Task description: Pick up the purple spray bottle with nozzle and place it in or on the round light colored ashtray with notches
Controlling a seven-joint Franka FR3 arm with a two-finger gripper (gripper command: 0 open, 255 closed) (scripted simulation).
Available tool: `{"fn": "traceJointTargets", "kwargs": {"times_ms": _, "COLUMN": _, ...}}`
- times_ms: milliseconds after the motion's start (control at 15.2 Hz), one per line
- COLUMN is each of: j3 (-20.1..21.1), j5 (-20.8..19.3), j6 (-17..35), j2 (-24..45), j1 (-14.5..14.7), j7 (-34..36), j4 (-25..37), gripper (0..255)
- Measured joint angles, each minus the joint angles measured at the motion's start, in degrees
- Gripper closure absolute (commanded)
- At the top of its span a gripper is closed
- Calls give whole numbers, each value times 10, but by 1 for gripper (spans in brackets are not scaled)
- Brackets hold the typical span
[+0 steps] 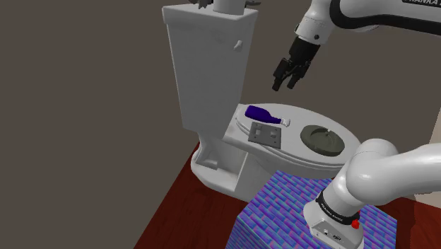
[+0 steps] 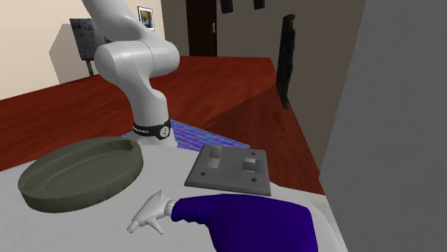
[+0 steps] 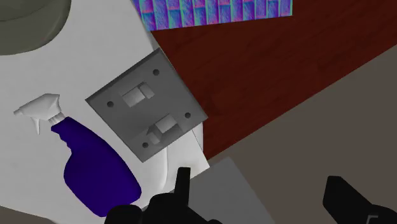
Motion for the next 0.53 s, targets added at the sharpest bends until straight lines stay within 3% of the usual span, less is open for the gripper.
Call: {"fn": "traceJointTargets", "kwargs": {"times_ms": 528, "j3": -60, "j5": -37, "j6": 62, "j2": 25, "j1": -3, "j7": -108, "j4": -58, "gripper": 0}}
